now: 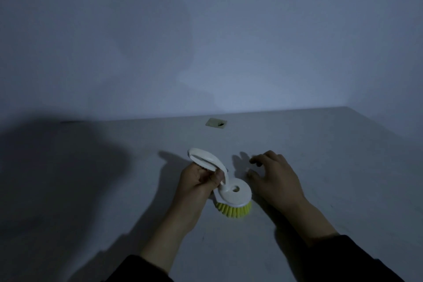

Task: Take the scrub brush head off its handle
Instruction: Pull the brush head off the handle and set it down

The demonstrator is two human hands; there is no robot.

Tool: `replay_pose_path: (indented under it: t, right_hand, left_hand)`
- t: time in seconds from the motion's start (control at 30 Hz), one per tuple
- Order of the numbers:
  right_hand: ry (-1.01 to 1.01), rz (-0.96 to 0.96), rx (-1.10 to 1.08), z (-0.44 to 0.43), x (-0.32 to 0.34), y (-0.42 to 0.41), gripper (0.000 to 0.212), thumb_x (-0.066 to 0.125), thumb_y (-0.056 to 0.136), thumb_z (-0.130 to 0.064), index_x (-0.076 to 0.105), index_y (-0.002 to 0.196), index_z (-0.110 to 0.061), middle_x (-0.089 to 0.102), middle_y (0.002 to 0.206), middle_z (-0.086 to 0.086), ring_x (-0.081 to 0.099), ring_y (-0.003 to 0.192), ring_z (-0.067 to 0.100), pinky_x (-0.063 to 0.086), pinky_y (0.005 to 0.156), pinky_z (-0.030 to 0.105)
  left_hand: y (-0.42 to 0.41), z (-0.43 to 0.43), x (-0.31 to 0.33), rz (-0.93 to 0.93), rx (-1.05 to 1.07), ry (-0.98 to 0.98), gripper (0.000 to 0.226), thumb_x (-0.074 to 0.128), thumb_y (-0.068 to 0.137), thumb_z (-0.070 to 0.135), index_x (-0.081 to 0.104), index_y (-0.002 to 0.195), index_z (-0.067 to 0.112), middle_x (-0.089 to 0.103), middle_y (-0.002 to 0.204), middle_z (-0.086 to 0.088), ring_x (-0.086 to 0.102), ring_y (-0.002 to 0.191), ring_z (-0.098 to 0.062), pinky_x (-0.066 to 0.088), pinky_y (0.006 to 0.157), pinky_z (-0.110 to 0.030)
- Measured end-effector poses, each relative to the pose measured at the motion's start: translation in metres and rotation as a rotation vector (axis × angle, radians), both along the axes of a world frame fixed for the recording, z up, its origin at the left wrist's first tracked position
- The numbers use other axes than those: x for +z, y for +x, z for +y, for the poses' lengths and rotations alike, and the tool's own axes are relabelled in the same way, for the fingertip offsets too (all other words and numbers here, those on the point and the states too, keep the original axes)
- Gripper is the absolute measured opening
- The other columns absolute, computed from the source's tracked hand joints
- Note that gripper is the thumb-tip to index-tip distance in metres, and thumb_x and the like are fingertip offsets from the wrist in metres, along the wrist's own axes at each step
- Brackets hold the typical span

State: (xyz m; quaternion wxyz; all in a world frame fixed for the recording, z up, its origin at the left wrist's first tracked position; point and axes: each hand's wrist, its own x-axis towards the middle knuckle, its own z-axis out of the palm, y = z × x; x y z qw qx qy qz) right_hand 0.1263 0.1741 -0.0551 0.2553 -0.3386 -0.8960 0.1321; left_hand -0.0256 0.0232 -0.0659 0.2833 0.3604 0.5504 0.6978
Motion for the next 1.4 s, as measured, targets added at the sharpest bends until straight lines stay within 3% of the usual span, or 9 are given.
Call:
replay_pose_path:
  t: [0.1,0.23,0.3,0.47,0.63,0.87,1.07,1.23,1.4]
  right_hand:
    - [-0.078,0.168,0.231,-0.012,0.012,0.003,0.022,0.06,0.095,-0.033,0.068,0.115,-0.028,0.06,0.109,-0.011,0.055,0.103,0.007,0.046,0.085,0.026]
    - [-0.208,0.101,0.446,-0.026,0.022,0.009,0.054,0.061,0.082,-0.067,0.056,0.128,-0.039,0.053,0.117,-0.03,0.051,0.112,-0.007,0.042,0.084,0.006]
    - [-0.201,0.052,0.495,-0.028,0.022,0.009,0.062,0.069,0.081,-0.068,0.055,0.132,-0.037,0.054,0.116,-0.028,0.055,0.11,-0.003,0.046,0.086,0.013]
    - [-0.185,0.026,0.539,-0.031,0.019,0.006,0.065,0.085,0.079,-0.047,0.057,0.134,-0.026,0.062,0.116,-0.008,0.06,0.105,0.011,0.052,0.09,0.034]
    - [-0.193,0.038,0.529,-0.029,0.019,0.006,0.062,0.086,0.077,-0.044,0.058,0.13,-0.028,0.062,0.114,-0.011,0.061,0.101,0.006,0.052,0.087,0.029]
    - [-0.215,0.026,0.506,-0.028,0.017,0.005,0.074,0.085,0.075,-0.053,0.054,0.139,-0.033,0.06,0.12,-0.019,0.056,0.106,-0.001,0.045,0.088,0.018]
    - [-0.2,0.014,0.499,-0.028,0.016,0.006,0.071,0.086,0.075,-0.05,0.055,0.137,-0.034,0.058,0.117,-0.02,0.054,0.104,-0.001,0.04,0.084,0.008]
    - [-0.18,-0.002,0.507,-0.029,0.018,0.006,0.063,0.086,0.076,-0.049,0.057,0.131,-0.034,0.062,0.116,-0.012,0.054,0.102,0.007,0.047,0.085,0.024]
    - [-0.165,-0.006,0.519,-0.028,0.017,0.006,0.061,0.085,0.076,-0.051,0.057,0.129,-0.037,0.06,0.113,-0.014,0.052,0.102,0.007,0.047,0.085,0.024]
  left_hand:
    - [0.0,0.001,0.0,-0.001,0.009,0.011,0.015,0.069,0.084,0.022,0.078,0.096,0.022,0.081,0.097,-0.003,0.076,0.091,-0.023,0.063,0.075,-0.039]
    - [0.001,0.0,0.002,-0.002,-0.005,0.02,0.014,0.069,0.086,0.022,0.077,0.098,0.019,0.081,0.097,-0.006,0.076,0.09,-0.026,0.062,0.072,-0.036]
    - [0.001,-0.002,0.005,0.003,-0.011,0.032,0.013,0.069,0.087,0.022,0.077,0.098,0.022,0.081,0.097,-0.005,0.077,0.09,-0.024,0.061,0.071,-0.03]
    - [0.004,-0.003,0.008,-0.005,-0.007,0.028,0.016,0.068,0.087,0.021,0.079,0.097,0.028,0.081,0.099,-0.001,0.076,0.092,-0.02,0.06,0.073,-0.025]
    - [0.002,-0.004,0.012,-0.121,-0.049,0.044,0.024,0.068,0.086,0.021,0.076,0.108,0.026,0.079,0.109,-0.003,0.074,0.103,-0.022,0.06,0.082,-0.03]
    - [-0.012,-0.008,0.023,-0.425,0.003,0.23,0.024,0.066,0.081,0.025,0.078,0.101,0.018,0.078,0.102,-0.008,0.074,0.102,-0.03,0.062,0.075,-0.036]
    - [-0.018,-0.01,0.021,-0.418,-0.018,0.251,0.024,0.064,0.085,0.024,0.077,0.103,0.017,0.077,0.104,-0.009,0.072,0.104,-0.033,0.061,0.077,-0.04]
    - [-0.02,-0.01,0.021,-0.414,-0.025,0.256,0.023,0.064,0.085,0.024,0.077,0.103,0.018,0.077,0.104,-0.008,0.073,0.103,-0.031,0.061,0.077,-0.04]
    - [-0.021,-0.01,0.019,-0.436,-0.024,0.255,0.022,0.063,0.086,0.021,0.077,0.103,0.018,0.077,0.105,-0.008,0.072,0.104,-0.031,0.061,0.077,-0.042]
